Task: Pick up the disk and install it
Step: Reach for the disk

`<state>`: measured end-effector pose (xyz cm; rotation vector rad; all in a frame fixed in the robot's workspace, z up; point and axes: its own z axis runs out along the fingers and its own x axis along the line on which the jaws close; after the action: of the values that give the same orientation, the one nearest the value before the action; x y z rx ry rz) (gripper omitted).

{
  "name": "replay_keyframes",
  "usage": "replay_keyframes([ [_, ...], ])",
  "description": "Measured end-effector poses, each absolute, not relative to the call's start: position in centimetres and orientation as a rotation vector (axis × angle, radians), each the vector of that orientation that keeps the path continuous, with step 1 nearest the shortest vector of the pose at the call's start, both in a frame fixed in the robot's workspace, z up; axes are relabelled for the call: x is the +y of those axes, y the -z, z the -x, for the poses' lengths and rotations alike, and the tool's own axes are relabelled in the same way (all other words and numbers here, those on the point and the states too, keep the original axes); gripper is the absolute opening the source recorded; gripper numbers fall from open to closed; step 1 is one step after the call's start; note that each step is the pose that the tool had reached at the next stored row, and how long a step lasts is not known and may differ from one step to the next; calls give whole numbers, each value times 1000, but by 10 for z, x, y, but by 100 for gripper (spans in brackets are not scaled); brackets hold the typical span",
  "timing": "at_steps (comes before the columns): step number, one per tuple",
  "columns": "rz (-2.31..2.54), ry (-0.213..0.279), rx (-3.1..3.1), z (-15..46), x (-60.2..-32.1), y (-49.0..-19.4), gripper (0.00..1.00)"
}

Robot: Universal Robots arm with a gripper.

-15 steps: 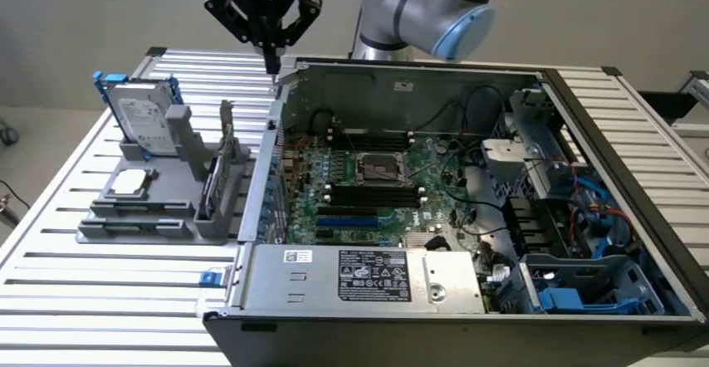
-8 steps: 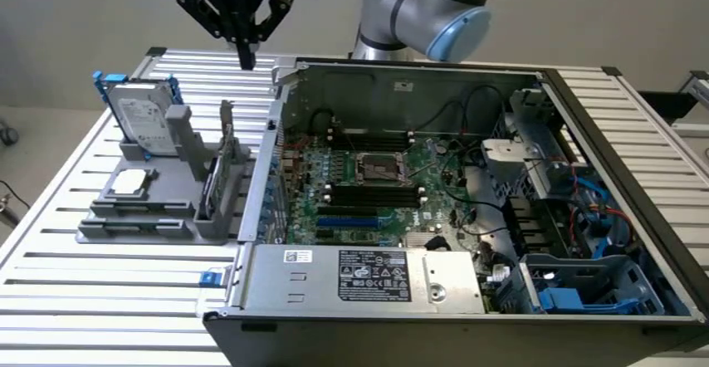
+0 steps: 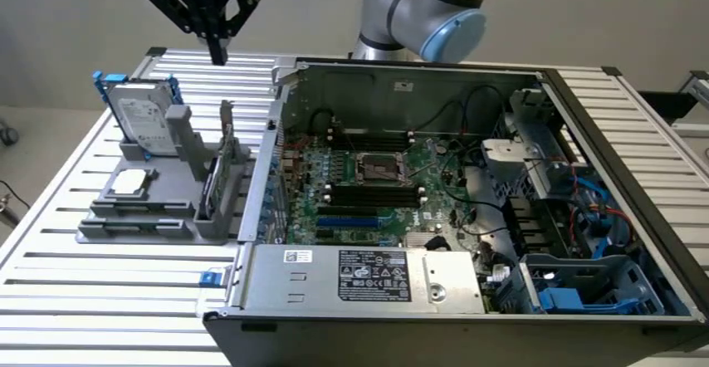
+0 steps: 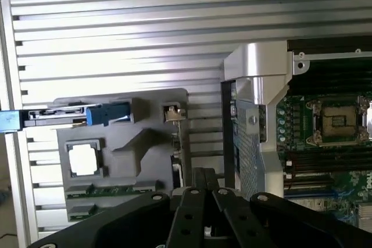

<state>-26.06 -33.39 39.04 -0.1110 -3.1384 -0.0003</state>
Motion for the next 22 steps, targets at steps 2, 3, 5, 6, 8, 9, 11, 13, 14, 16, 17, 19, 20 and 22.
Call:
replay_keyframes([
  [2, 111, -8, -3136, 270, -331, -390, 11],
  [3, 111, -12, -3135, 274, -329, -390, 11],
  [5, 111, -20, -3133, 284, -326, -389, 11],
  [6, 111, -24, -3132, 288, -325, -389, 11],
  [8, 111, -32, -3130, 297, -322, -389, 11],
  [9, 111, -36, -3129, 302, -321, -388, 11],
  [11, 111, -45, -3127, 311, -317, -388, 11],
  [13, 111, -53, -3125, 320, -315, -387, 11],
  [14, 111, -57, -3124, 324, -313, -387, 11],
  [16, 111, -65, -3122, 333, -310, -387, 11],
  [17, 110, -69, -3121, 338, -309, -387, 11],
  [19, 111, -76, -3119, 347, -306, -386, 11],
  [20, 111, -79, -3119, 352, -304, -386, 11],
  [22, 110, -81, -3118, 361, -303, -385, 11],
])
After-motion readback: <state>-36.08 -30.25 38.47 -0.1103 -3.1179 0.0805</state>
